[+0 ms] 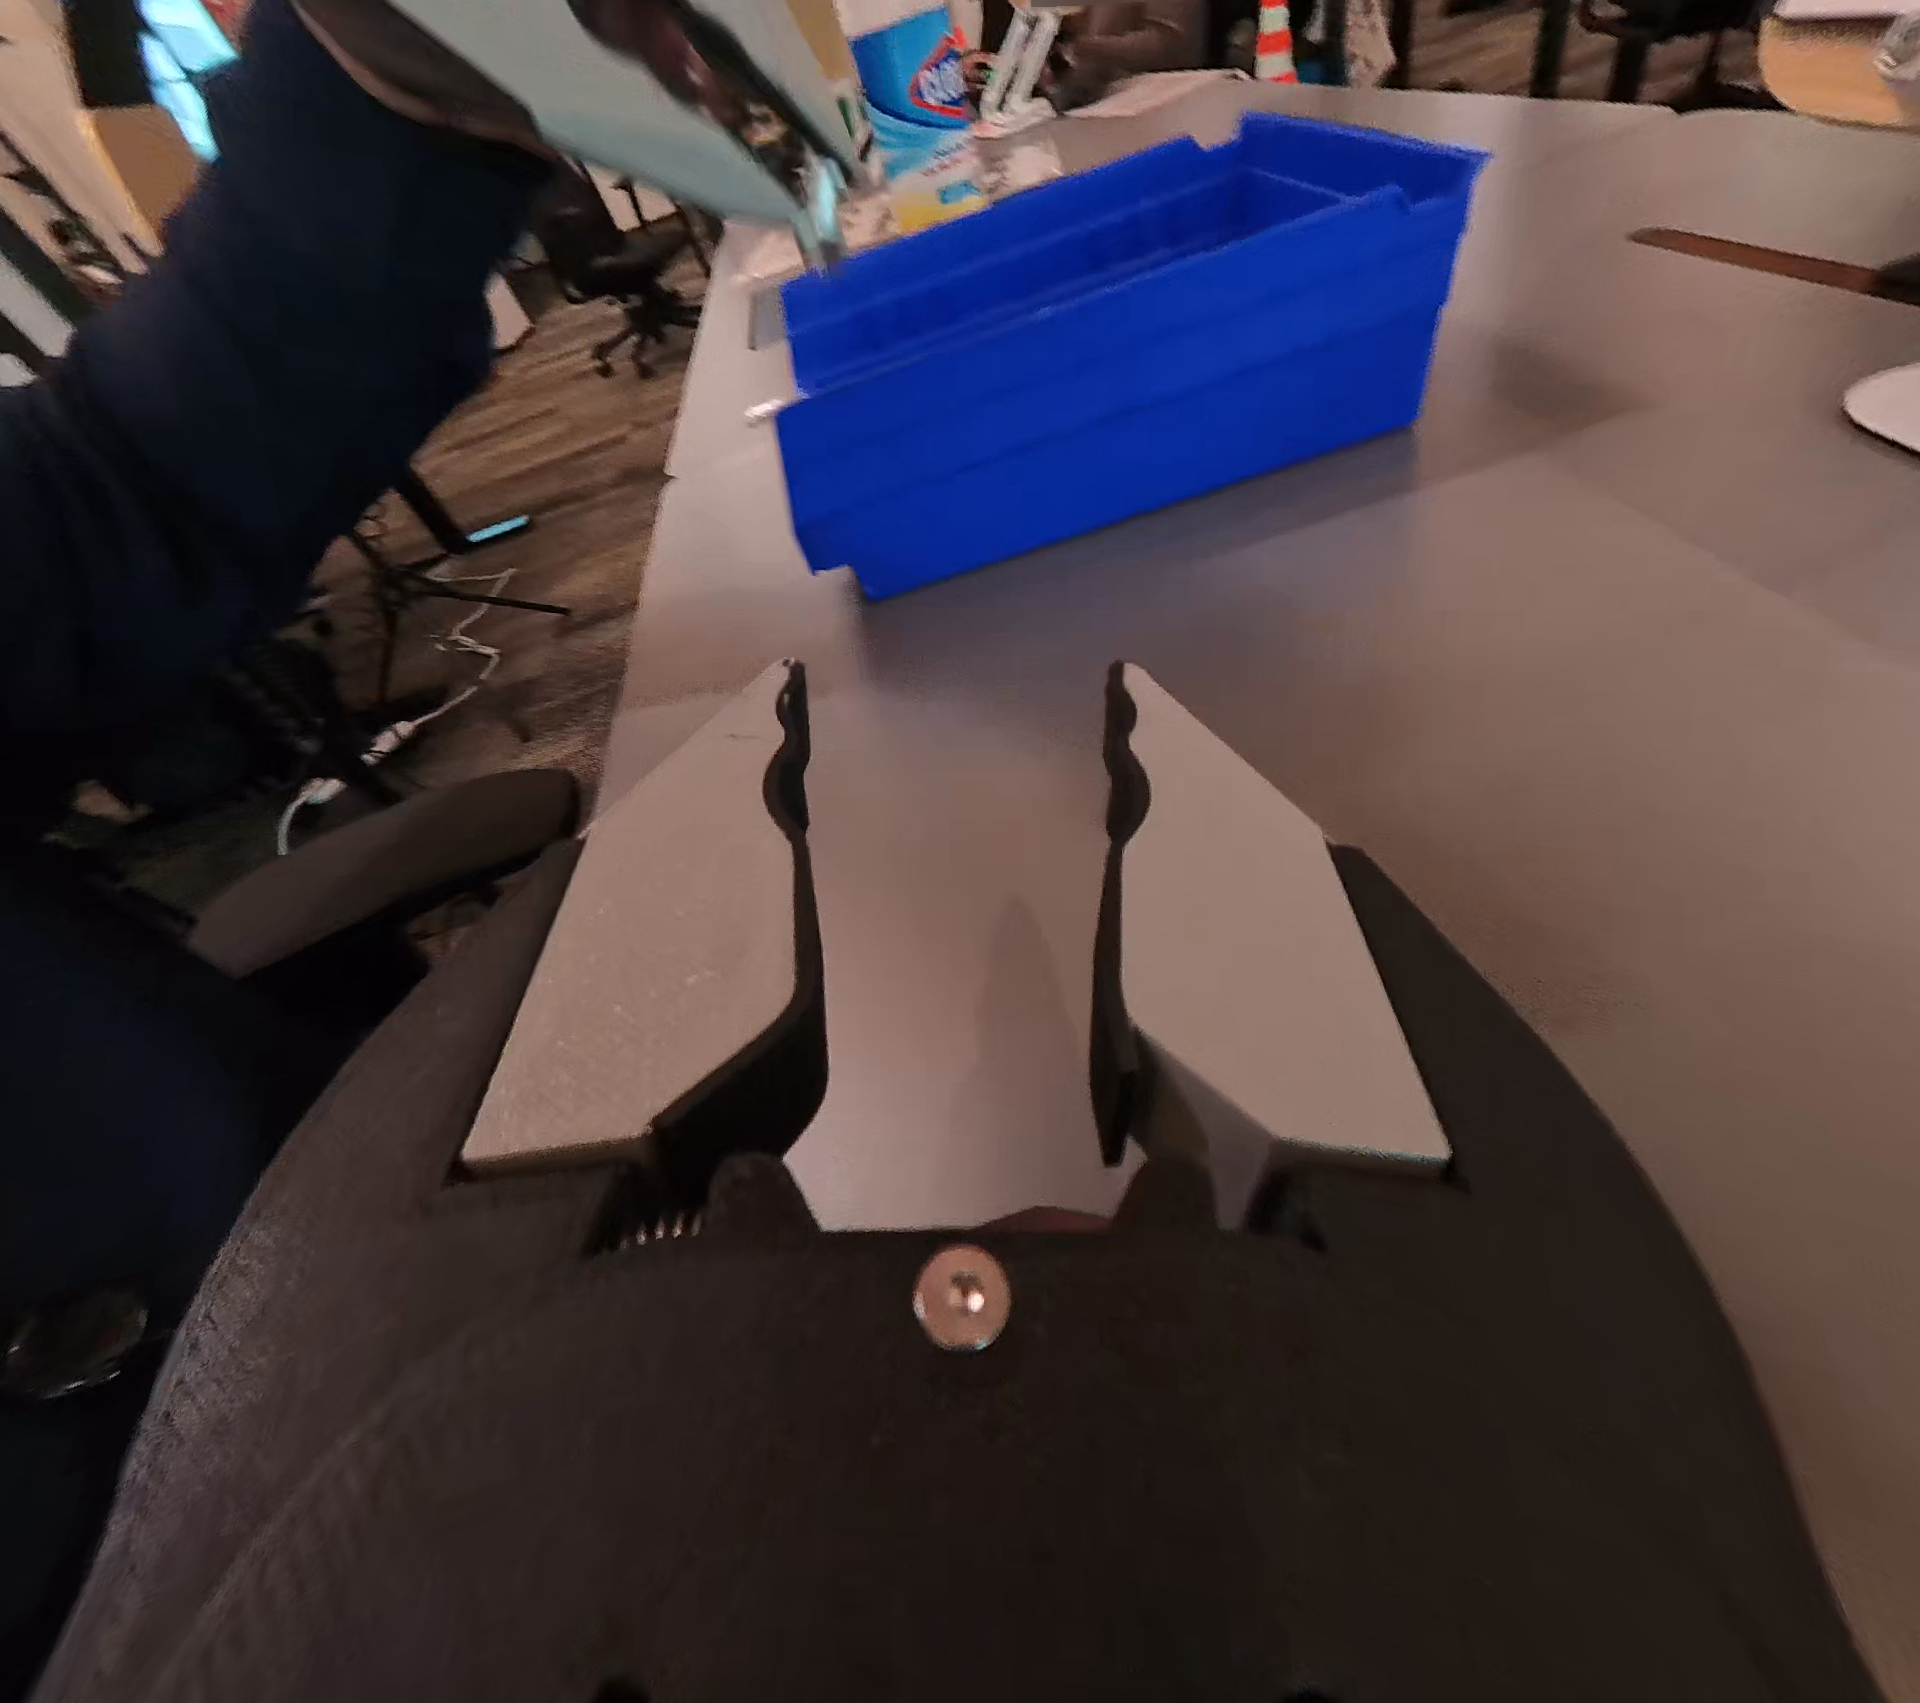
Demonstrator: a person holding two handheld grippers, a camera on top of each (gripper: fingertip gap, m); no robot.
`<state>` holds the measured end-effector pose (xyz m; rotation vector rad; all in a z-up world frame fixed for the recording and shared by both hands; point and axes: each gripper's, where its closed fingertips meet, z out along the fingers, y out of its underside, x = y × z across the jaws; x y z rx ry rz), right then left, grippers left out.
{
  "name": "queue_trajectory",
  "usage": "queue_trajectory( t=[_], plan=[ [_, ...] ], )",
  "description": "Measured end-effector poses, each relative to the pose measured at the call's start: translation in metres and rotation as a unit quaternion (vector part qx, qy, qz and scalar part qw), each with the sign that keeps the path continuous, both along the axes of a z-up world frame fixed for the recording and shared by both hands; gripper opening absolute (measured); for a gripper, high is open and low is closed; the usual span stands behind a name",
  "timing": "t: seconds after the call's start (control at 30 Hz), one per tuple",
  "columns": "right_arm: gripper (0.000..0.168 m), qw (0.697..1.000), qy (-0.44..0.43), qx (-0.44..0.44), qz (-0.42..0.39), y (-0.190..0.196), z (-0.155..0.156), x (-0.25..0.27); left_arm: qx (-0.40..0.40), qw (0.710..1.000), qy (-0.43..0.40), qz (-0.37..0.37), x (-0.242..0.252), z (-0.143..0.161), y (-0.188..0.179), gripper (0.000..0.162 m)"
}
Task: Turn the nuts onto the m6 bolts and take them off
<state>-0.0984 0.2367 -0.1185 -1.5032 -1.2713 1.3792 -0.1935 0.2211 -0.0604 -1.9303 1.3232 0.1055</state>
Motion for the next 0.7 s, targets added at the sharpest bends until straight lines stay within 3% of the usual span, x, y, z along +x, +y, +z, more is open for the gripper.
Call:
queue_trajectory(
  t=[0.03,0.2,0.37,0.4,0.43,0.47,0.6,0.7],
  plan=[
    [0.055,1.000,0.012,-0.001,0.014,-0.005,0.005,0.001,-0.007,1.000,0.025,-0.018,0.013,-0.012,-0.003,0.009],
    [0.053,0.998,0.007,0.030,0.048,-0.024,0.005,-0.002,-0.036,0.989,0.123,-0.070,0.049,-0.062,-0.008,0.009],
    [0.044,0.991,-0.091,0.095,0.034,-0.026,-0.033,-0.015,-0.058,0.981,0.149,-0.108,0.072,-0.084,-0.009,0.009],
    [0.036,0.988,-0.106,0.106,0.035,-0.027,-0.039,-0.016,-0.058,0.980,0.150,-0.117,0.076,-0.086,-0.010,0.009],
    [0.016,0.986,-0.114,0.111,0.046,-0.031,-0.043,-0.017,-0.058,0.979,0.154,-0.121,0.078,-0.087,-0.009,0.009],
    [0.008,0.985,-0.120,0.107,0.056,-0.034,-0.046,-0.017,-0.057,0.978,0.162,-0.122,0.079,-0.089,-0.008,0.009],
    [0.007,0.986,-0.135,0.092,0.042,-0.025,-0.051,-0.016,-0.045,0.976,0.181,-0.114,0.076,-0.098,-0.001,0.009],
    [0.007,0.987,-0.132,0.092,0.006,-0.009,-0.046,-0.011,-0.001,0.983,0.174,-0.061,0.062,-0.098,0.016,0.006]
  ],
)
